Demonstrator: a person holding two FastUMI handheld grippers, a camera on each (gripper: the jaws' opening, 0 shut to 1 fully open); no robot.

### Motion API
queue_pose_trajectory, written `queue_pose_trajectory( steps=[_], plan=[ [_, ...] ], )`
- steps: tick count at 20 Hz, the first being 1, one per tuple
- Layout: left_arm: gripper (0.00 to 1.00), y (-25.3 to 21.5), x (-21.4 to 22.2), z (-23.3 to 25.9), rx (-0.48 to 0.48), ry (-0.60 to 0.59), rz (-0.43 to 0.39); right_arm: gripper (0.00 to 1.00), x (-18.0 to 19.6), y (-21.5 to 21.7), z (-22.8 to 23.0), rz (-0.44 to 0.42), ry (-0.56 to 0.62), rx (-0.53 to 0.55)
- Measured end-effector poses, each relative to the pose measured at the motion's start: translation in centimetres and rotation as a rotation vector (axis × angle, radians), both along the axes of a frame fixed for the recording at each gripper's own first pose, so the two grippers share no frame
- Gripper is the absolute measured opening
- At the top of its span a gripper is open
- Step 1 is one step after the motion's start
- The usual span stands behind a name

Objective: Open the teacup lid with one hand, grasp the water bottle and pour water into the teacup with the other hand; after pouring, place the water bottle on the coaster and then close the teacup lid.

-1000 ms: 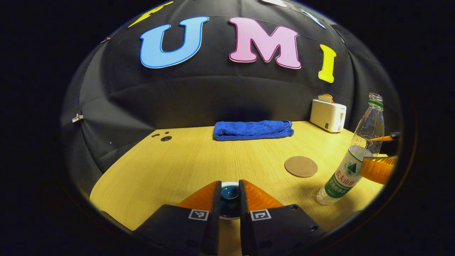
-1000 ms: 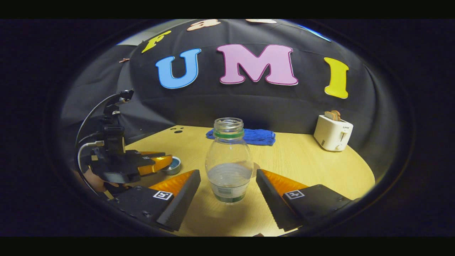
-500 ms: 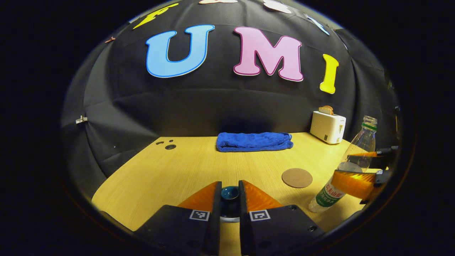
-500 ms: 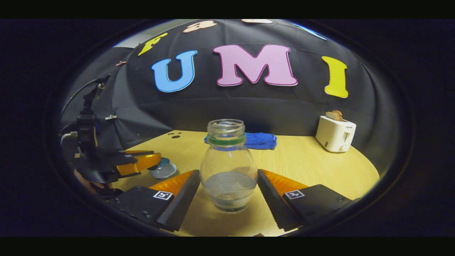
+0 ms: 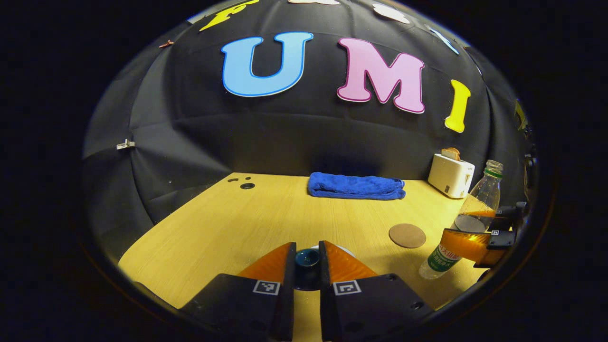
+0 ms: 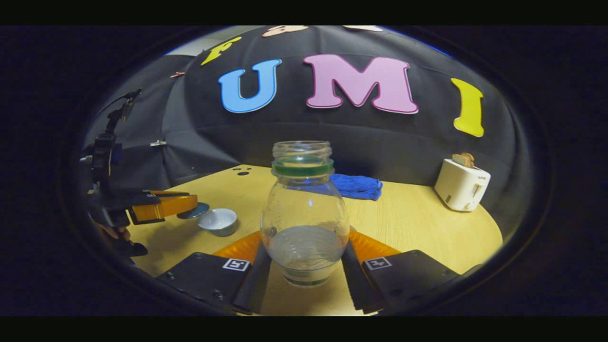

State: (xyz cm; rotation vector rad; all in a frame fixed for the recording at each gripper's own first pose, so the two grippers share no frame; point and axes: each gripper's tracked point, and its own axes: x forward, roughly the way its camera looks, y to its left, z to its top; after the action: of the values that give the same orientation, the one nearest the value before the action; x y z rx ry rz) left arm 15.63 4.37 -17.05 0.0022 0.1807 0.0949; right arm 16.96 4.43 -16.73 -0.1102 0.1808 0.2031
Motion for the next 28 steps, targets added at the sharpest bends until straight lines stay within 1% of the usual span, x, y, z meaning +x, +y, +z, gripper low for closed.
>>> queue_pose_trajectory(
  steps=[1,2,3,4,7,8,9,13,16,20,23,25,26,27,28],
  plan=[
    [0.26,0.4,-0.3,0.2,0.0,-0.005,0.01,0.72,0.1,0.0,0.6,0.012,-0.021,-0.024],
    [0.26,0.7,-0.6,0.5,-0.001,-0.009,0.017,0.67,0.3,0.1,1.5,0.019,-0.047,-0.057],
    [0.26,0.9,-1.1,0.7,-0.006,-0.014,0.019,0.72,0.7,0.2,2.3,0.031,-0.073,-0.099],
    [0.26,1.2,-1.5,1.0,-0.011,-0.021,0.02,0.72,1.1,0.7,3.2,0.065,-0.109,-0.144],
    [0.26,2.2,-2.9,1.9,-0.014,-0.04,0.037,0.72,2.5,1.5,3.7,0.111,-0.133,-0.234],
    [0.23,2.7,-3.3,2.1,-0.015,-0.045,0.046,0.72,3.0,1.3,3.9,0.102,-0.139,-0.259],
    [0.26,3.1,-3.7,2.3,-0.018,-0.051,0.054,0.72,3.5,1.4,3.9,0.1,-0.14,-0.284],
    [0.26,5.5,-5.0,2.6,-0.039,-0.058,0.089,0.72,5.9,1.2,4.0,0.052,-0.174,-0.448],
    [0.26,7.4,-5.8,2.6,-0.042,-0.06,0.113,0.72,7.4,1.8,3.9,0.046,-0.209,-0.562],
    [0.26,9.6,-6.5,2.6,-0.033,-0.071,0.137,0.72,8.8,3.2,4.1,0.076,-0.281,-0.735],
    [0.27,10.4,-6.8,2.4,-0.038,-0.078,0.141,0.72,9.5,4.2,3.8,0.11,-0.324,-0.838],
    [0.22,10.8,-6.6,1.9,-0.045,-0.081,0.144,0.72,9.7,4.7,3.0,0.127,-0.336,-0.873],
    [0.22,11.0,-6.6,1.7,-0.051,-0.082,0.145,0.72,10.1,4.8,2.6,0.133,-0.337,-0.885],
    [0.26,11.2,-6.6,1.6,-0.055,-0.083,0.147,0.72,10.2,4.8,2.1,0.136,-0.339,-0.903],
    [0.23,11.4,-6.5,1.4,-0.056,-0.083,0.149,0.72,10.5,5.0,1.7,0.139,-0.344,-0.925]
  ],
)
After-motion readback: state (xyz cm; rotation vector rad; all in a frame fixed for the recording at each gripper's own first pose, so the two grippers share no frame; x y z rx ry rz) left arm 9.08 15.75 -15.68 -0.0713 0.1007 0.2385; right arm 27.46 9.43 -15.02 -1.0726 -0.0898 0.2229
